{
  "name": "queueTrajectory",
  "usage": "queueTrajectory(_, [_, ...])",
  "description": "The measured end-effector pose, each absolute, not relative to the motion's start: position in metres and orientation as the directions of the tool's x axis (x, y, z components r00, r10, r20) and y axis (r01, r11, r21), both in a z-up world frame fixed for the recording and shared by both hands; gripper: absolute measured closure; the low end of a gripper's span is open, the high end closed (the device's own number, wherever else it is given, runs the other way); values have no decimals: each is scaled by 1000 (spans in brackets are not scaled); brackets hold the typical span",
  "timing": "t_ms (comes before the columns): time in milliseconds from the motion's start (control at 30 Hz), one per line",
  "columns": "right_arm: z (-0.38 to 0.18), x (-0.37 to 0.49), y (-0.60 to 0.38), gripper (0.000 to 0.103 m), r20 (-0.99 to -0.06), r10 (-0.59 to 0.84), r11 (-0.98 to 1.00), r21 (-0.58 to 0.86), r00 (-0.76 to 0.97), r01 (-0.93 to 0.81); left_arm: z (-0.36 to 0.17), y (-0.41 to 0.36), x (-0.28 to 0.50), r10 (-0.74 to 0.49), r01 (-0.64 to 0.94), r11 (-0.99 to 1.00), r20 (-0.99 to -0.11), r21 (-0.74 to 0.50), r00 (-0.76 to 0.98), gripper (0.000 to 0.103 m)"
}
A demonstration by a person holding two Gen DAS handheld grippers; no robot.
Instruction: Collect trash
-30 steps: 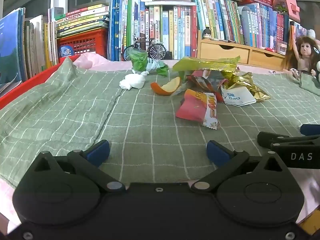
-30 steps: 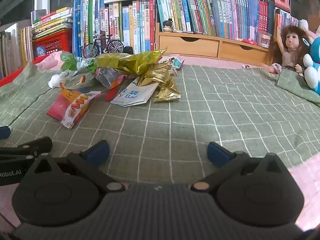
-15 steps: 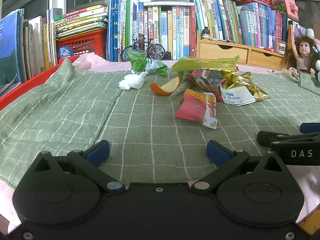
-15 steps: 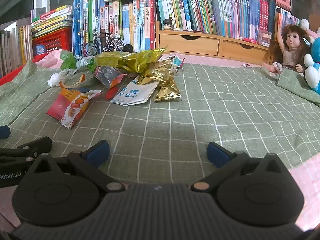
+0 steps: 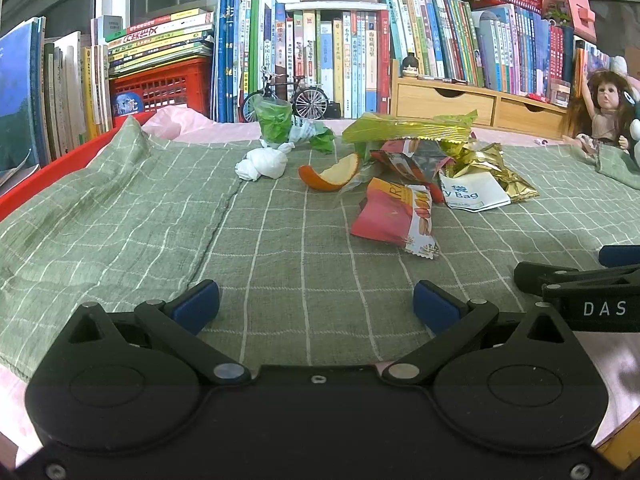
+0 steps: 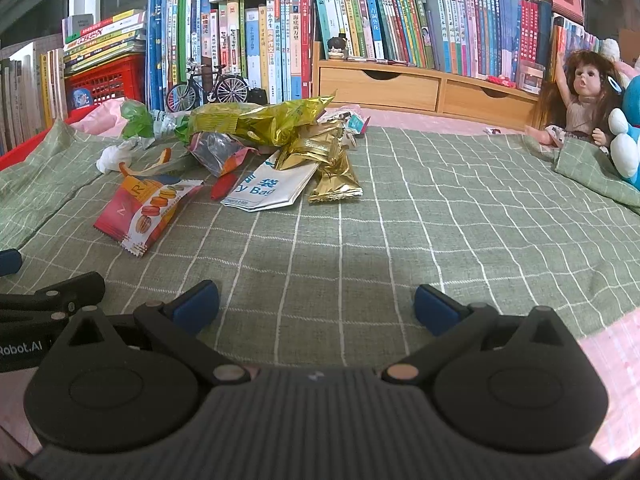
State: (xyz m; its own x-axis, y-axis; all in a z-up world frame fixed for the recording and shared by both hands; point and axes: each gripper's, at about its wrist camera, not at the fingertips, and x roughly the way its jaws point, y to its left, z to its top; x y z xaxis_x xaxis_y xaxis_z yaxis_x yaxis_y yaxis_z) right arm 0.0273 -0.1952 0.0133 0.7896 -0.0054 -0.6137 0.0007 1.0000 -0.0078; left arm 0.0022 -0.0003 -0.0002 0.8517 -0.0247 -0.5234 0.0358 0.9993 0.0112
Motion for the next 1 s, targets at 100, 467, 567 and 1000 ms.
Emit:
queueTrajectory(100, [13,27,-195,0,-617,-5,1000,-8,787,0,0,0,3,-27,38,999,-524,10,851,0])
queueTrajectory(467, [13,25,-197,0,-608,1,1000,-7,794,-7,0,4,2,-44,56,998,-520,7,853,0])
queueTrajectory(567, [12,24,-197,0,-606,0,1000,-7,796,-5,0,4,2,-45,57,998,-519,6,853,0])
queueTrajectory(1000, [12,22,-197,0,-604,4,1000,-7,797,-10,0,4,2,-45,57,998,-519,6,854,0])
